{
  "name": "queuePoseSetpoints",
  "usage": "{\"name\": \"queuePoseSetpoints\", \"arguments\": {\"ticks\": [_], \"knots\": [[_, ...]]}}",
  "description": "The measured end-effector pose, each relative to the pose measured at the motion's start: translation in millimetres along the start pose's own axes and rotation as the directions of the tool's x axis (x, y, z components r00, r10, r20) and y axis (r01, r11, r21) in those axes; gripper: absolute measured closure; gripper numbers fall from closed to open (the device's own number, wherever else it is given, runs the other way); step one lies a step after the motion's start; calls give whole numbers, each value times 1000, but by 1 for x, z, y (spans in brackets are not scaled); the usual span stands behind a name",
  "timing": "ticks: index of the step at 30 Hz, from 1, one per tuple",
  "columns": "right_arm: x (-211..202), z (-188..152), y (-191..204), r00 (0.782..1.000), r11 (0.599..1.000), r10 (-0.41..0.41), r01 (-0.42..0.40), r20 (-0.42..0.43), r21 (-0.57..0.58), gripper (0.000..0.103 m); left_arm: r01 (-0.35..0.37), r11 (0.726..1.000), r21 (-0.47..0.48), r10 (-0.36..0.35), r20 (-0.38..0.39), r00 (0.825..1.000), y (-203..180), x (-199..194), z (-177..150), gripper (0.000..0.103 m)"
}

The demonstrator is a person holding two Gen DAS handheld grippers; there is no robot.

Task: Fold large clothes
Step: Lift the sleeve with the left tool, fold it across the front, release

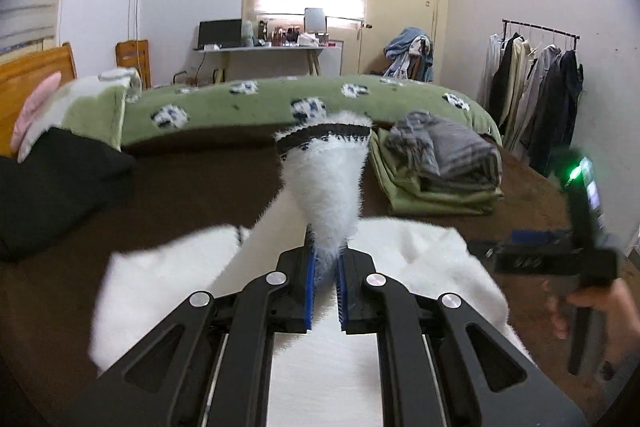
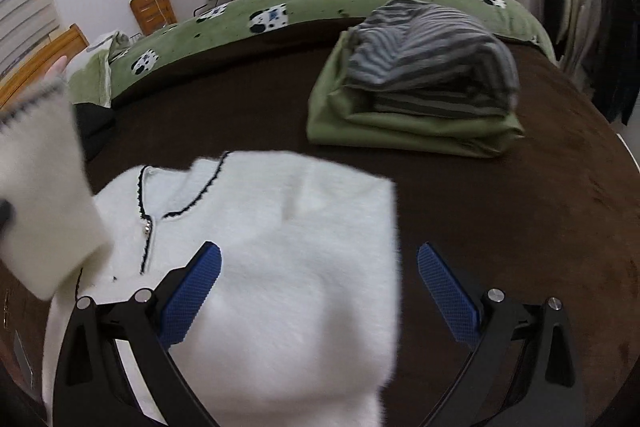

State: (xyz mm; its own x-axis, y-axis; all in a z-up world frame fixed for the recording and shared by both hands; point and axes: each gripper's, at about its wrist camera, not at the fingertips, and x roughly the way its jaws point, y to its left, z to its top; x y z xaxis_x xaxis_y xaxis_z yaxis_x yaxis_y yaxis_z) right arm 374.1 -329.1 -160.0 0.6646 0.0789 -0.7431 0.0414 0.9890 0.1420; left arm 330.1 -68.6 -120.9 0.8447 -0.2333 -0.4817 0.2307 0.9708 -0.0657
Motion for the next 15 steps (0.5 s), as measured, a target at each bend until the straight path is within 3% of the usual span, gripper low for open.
{"name": "queuePoseSetpoints", "arguments": {"ticks": [5,8,12,15], "knots": [[-3,-12,-19,999,999,-40,40,-23,-26,6,12,999,29,-10,-81,997,-48,34,-48,92],[-2,-17,-28,998,999,-48,47,-38,-19,6,34,998,56,-23,-186,982,-63,57,-73,91],[0,-25,-38,998,999,-47,47,-41,-7,6,46,999,-19,-49,-250,967,-56,72,-89,90],[1,-27,-40,998,999,-43,44,-43,3,6,47,999,-28,-52,-249,967,-55,74,-88,90]]}}
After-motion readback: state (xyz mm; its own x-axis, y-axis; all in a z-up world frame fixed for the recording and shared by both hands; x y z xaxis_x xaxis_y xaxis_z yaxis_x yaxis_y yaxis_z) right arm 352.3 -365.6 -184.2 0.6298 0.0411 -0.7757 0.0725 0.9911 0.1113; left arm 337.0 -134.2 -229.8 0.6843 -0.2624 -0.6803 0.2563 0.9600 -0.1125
